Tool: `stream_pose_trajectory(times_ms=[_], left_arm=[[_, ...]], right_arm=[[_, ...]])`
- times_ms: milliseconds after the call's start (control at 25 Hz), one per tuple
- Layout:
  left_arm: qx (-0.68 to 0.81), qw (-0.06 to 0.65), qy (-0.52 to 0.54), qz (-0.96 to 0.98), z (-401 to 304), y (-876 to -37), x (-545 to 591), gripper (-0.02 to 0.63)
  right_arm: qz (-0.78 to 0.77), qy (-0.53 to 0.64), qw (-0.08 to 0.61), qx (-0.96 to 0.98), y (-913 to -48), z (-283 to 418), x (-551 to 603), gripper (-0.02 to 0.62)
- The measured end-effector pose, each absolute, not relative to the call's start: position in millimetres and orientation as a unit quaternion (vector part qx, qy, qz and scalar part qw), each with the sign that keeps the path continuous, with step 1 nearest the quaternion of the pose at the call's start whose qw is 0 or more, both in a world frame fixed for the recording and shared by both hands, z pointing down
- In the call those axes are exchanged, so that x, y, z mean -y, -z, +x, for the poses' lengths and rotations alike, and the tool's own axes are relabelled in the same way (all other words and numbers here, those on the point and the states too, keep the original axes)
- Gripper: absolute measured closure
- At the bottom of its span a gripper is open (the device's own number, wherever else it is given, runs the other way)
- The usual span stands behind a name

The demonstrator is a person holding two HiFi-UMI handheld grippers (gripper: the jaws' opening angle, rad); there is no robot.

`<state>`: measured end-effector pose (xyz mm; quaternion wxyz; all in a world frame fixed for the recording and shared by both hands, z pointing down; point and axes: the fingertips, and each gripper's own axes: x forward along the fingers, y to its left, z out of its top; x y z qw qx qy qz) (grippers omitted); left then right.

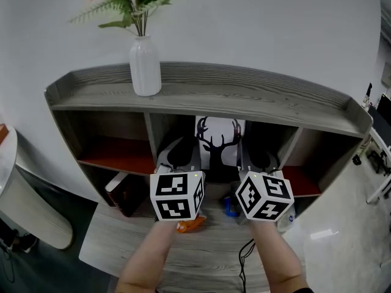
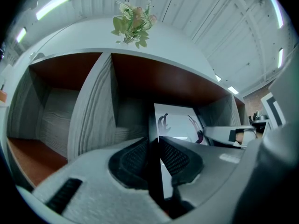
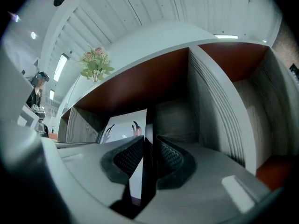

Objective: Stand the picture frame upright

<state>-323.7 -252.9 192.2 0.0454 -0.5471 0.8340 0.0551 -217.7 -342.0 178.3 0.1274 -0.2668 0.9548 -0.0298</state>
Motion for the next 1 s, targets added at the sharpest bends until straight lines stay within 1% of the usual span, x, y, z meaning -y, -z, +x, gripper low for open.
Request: stream_pose_trajectory(times_ms=[560, 1000], left_arm=[[-0.834, 0.040, -0.043, -0.549, -331, -196, 265, 0.537], [-0.833, 0.043, -0.043, -0.550, -336, -192, 275, 0.538]], right_arm=[[-0.275, 0.021, 0.107, -0.955, -182, -224, 353, 0.534], [-0.278, 0.020, 0.109, -0.954, -179, -229, 362, 0.535]])
